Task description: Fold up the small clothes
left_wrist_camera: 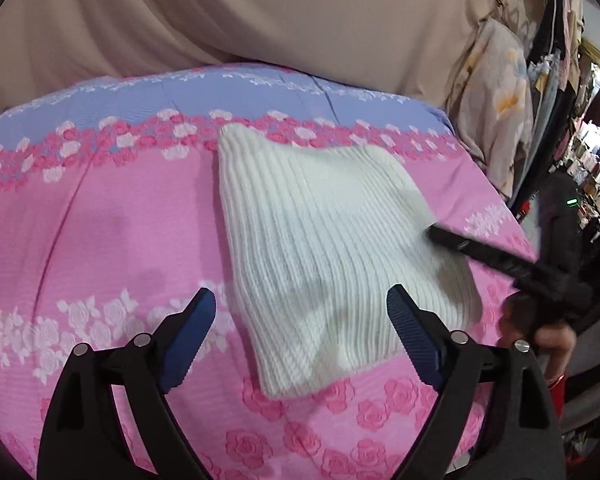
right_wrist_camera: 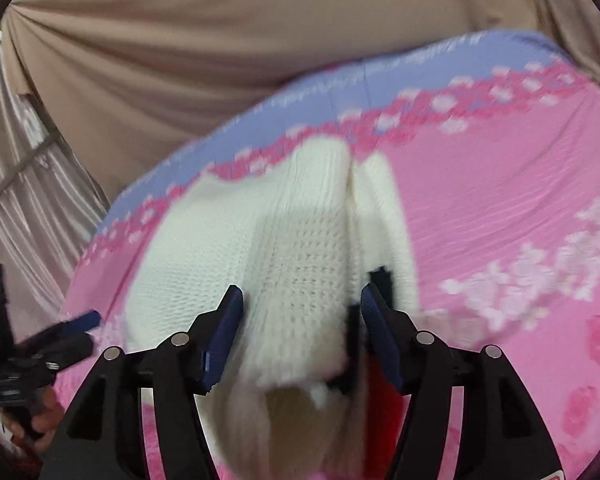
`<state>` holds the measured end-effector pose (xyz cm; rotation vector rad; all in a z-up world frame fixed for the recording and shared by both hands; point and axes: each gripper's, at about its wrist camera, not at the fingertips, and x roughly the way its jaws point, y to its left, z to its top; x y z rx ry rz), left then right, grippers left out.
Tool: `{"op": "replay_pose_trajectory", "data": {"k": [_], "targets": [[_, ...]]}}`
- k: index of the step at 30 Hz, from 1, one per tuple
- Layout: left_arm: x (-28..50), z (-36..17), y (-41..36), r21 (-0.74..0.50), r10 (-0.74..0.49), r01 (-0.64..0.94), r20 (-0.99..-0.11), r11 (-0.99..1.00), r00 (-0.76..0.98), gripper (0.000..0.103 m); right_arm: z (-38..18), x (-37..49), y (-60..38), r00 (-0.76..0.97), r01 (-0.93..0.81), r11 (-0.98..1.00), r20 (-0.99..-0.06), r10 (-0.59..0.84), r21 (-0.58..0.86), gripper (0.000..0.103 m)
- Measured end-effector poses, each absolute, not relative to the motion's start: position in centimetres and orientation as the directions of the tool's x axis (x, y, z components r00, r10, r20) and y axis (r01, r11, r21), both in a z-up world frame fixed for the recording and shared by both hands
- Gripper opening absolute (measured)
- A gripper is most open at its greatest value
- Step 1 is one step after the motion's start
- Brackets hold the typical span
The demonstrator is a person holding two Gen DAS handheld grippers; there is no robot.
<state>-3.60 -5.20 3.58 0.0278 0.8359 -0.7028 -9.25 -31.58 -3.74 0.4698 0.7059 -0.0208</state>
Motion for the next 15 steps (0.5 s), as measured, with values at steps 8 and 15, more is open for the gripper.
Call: {"op": "replay_pose_trajectory", "data": {"k": [8,15], "targets": [[-2.2,3.6,-7.6,-0.205,-0.532,0.574,-0.693,0.793,0.487,0.085,-0.6,-11.9,-33.6,0.856,0.192,0.881,-0.513,0.065,0.432,0.02],[-1.4,-0.8,-10.5,-0.056,-0.397,0.561,-0.764,0.826,0.508,0.085,-2.6,-12.9,-33.8,0.812,0.28,0.871,-0.583,0.01,0.404,0.029]]}}
